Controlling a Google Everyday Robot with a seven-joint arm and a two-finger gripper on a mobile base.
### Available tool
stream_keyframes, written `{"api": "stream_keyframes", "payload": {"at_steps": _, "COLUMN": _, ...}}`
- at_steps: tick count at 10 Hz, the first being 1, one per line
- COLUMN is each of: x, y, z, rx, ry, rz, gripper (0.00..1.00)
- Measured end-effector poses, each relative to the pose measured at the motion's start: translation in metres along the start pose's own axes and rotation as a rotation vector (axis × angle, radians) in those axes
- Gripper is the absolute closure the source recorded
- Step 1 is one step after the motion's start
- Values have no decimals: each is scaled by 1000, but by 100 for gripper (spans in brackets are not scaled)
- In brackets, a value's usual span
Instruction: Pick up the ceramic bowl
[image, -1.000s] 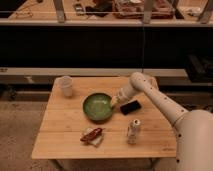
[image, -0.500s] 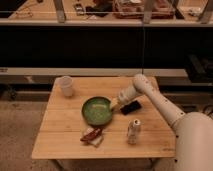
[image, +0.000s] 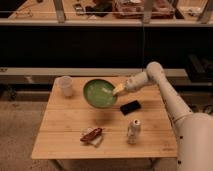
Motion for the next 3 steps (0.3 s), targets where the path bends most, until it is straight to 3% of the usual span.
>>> {"api": "stream_keyframes", "payload": {"at_steps": 1, "x": 2, "y": -4, "z": -14, "rx": -31, "ry": -6, "rz": -13, "gripper": 100}}
{"api": "stream_keyframes", "payload": {"at_steps": 3, "x": 2, "y": -3, "z": -18, "rx": -41, "ry": -4, "rz": -14, "gripper": 100}}
